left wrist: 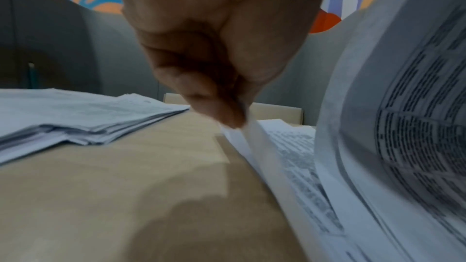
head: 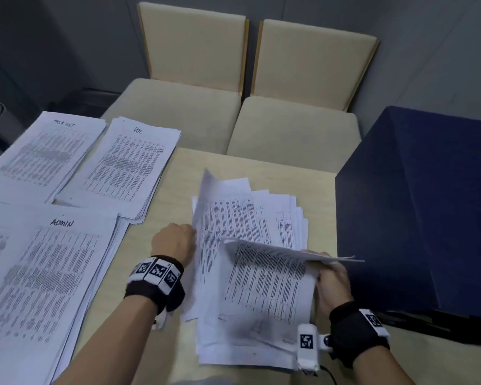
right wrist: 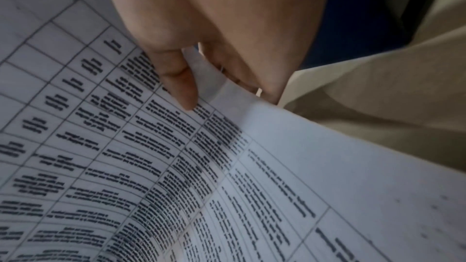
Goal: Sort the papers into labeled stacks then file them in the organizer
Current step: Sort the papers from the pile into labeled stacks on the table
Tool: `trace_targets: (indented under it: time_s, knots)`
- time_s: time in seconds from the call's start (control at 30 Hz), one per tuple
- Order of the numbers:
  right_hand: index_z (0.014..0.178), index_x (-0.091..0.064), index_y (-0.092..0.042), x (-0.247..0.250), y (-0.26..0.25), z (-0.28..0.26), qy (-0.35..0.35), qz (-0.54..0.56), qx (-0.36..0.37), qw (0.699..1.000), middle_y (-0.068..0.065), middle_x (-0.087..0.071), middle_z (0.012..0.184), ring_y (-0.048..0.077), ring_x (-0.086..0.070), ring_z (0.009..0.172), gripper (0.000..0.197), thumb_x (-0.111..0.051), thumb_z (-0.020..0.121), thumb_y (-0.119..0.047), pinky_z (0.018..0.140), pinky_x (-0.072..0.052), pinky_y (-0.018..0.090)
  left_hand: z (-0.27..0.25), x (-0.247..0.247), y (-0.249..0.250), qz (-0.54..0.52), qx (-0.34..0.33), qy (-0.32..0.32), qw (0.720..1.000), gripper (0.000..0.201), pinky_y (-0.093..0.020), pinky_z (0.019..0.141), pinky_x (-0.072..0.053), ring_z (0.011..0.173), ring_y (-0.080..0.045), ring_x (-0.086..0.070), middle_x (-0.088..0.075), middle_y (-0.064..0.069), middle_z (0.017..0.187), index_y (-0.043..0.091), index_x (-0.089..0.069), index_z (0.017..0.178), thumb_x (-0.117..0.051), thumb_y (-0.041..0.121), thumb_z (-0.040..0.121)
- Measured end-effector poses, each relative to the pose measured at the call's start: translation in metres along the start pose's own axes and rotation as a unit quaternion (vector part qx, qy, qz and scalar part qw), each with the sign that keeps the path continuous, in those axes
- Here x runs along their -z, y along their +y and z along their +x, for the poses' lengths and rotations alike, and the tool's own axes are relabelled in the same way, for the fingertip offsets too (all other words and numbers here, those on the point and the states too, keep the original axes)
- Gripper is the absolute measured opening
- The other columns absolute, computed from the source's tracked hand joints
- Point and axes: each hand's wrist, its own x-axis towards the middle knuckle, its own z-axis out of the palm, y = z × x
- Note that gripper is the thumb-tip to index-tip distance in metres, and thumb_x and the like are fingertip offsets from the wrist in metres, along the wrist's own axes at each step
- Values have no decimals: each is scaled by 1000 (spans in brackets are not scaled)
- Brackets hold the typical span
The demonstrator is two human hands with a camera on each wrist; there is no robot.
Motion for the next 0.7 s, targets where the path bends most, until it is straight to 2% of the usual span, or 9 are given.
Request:
trace_targets:
  time_s: [0.1, 0.2, 0.27, 0.3, 0.33, 0.43, 0.53, 0.6, 0.7]
  knots:
    - [95, -72, 0, -4, -5, 5, 4, -24, -7, 1000, 10, -76, 83, 21, -73, 74, 27, -54, 81, 16, 61, -57, 24, -1, -3, -4, -133, -70, 1, 989, 32, -32, 61, -41, 69, -30, -58, -63, -11, 76, 10, -59, 79, -44, 27, 100]
    - [114, -70, -3, -1, -4, 14, -33, 2, 5, 999, 3, -73, 112, 16, -69, 106, 49, -80, 69, -19, 93, -53, 28, -2, -17, -15, -413, -119, -58, 901, 30, -31, 58, -39, 56, -14, -52, -61, 5, 62, 15, -64, 68, -59, 27, 94]
    - [101, -71, -12, -5, -2, 12, -51, 13, -2, 999, -2, -69, 108, 22, -65, 101, 40, -83, 66, -30, 90, -47, 29, -10, -22, -15, -525, -134, -113, 833, 17, -33, 64, -49, 66, -9, -63, -72, 9, 73, 25, -75, 76, -65, 20, 89]
    - [86, -68, -15, -4, 0, 11, -54, 26, -2, 998, 1, -65, 97, 26, -61, 90, 13, -76, 76, -19, 82, -45, 30, -12, -26, -14, -551, -135, -141, 812, 13, -37, 72, -54, 77, -14, -69, -76, 4, 85, 22, -77, 85, -66, 17, 86]
    - [76, -63, -15, -4, 2, 9, -43, 19, 5, 999, 5, -61, 88, 25, -56, 82, 12, -65, 85, -6, 76, -43, 31, -14, -28, -12, -555, -133, -163, 805, 17, -39, 79, -55, 87, -19, -71, -76, -1, 94, 16, -78, 93, -64, 13, 83]
    - [70, -60, -12, -2, 6, 4, -30, -14, 23, 999, 6, -64, 82, 23, -57, 81, 33, -50, 89, 13, 72, -51, 26, -15, -38, -3, -476, -88, -100, 869, 33, -38, 85, -56, 87, -14, -68, -74, 4, 95, 22, -73, 95, -56, -3, 83]
    - [79, -64, -7, -1, 5, 1, -5, -14, 54, 998, 7, -68, 86, 22, -61, 91, 22, -60, 77, 15, 83, -50, 25, -12, -39, 0, -399, 112, 57, 908, 14, -30, 75, -49, 83, -17, -62, -66, 5, 96, 22, -59, 98, -62, 18, 85]
    - [81, -68, -12, -1, 3, 1, 9, -20, 69, 997, 5, -70, 84, 15, -64, 84, 20, -75, 67, 1, 77, -50, 22, -10, -39, 1, -377, 174, 8, 910, 23, -27, 69, -44, 81, -21, -62, -65, 1, 89, 16, -58, 93, -68, 34, 82]
    - [87, -69, -17, 0, -2, 6, -3, -3, 71, 997, -5, -70, 80, 9, -63, 79, 30, -67, 69, 7, 72, -50, 19, -10, -36, 6, -312, 116, -8, 943, 26, -26, 60, -43, 70, -24, -61, -63, -2, 71, 17, -54, 70, -67, 35, 84]
